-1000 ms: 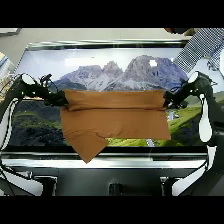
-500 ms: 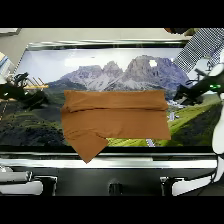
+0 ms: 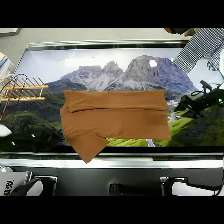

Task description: Fold the clothes and pants, and hang the long-sleeved shirts on hangers.

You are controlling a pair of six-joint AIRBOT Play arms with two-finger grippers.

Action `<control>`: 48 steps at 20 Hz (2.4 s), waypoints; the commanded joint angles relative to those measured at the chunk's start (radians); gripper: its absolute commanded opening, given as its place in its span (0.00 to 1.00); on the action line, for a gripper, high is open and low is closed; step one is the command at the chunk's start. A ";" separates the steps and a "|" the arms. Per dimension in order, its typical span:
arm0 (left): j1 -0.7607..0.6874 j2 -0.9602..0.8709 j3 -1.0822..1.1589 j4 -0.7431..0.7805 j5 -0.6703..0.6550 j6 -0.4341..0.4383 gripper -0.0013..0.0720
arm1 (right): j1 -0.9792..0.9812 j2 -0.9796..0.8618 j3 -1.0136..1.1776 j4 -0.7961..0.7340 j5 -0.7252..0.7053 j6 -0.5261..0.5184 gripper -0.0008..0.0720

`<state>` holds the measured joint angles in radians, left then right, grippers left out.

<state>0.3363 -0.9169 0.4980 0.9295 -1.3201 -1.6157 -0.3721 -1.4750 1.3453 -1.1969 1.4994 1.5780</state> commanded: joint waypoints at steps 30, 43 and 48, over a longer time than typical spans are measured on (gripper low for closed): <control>-0.393 0.016 -0.204 -0.267 0.429 -0.018 0.54 | -0.003 0.083 -0.091 0.060 -0.061 -0.001 0.66; -0.392 0.030 -0.214 -0.135 0.393 -0.146 0.54 | -0.003 0.083 -0.091 0.060 -0.073 -0.016 0.66; -0.394 -0.048 -0.214 -0.188 0.439 -0.101 0.54 | -0.003 0.083 -0.091 0.061 -0.073 -0.016 0.66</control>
<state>-0.0566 -0.9257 0.2859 0.7643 -0.9127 -1.7542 -0.3744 -1.3930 1.2549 -1.1366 1.4246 1.5627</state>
